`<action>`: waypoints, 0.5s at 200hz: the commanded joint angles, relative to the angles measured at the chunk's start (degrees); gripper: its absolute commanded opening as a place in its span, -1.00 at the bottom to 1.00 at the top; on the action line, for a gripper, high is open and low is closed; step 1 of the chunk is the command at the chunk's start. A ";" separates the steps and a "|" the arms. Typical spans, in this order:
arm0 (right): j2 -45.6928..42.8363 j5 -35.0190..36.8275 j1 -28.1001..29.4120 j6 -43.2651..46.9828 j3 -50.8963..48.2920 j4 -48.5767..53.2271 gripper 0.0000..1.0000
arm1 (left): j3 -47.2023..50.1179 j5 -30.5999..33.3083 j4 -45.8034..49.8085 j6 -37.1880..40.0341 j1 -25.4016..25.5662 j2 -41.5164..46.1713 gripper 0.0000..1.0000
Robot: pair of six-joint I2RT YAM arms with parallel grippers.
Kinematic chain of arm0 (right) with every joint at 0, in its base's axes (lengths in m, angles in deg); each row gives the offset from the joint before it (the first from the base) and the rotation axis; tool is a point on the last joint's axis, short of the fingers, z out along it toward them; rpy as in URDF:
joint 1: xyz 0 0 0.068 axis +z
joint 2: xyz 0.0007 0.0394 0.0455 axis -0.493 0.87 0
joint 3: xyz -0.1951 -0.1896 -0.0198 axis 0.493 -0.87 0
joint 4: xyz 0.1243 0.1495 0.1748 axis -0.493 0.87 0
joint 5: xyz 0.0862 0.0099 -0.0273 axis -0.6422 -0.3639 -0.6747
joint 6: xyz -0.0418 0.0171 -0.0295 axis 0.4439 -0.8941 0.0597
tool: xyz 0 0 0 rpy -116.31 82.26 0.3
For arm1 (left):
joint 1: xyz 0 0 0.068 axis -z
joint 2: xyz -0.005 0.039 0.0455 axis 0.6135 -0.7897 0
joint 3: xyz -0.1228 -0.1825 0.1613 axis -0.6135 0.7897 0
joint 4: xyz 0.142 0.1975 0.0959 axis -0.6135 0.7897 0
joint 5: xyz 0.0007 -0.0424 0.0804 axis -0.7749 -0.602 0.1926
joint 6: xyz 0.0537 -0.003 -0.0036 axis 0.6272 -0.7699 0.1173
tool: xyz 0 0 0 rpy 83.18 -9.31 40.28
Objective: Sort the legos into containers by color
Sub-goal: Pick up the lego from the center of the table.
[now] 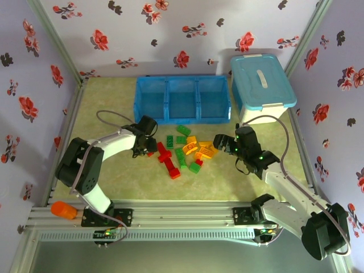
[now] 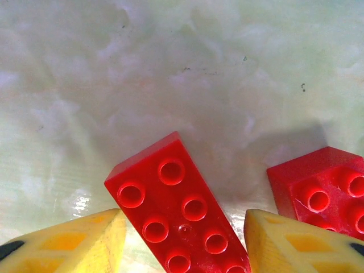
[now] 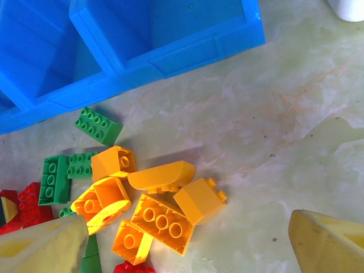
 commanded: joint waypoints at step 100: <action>1.98 1.85 0.46 -0.46 0.53 -0.99 0.80 | -2.62 1.21 1.67 1.80 -0.07 -3.41 -0.16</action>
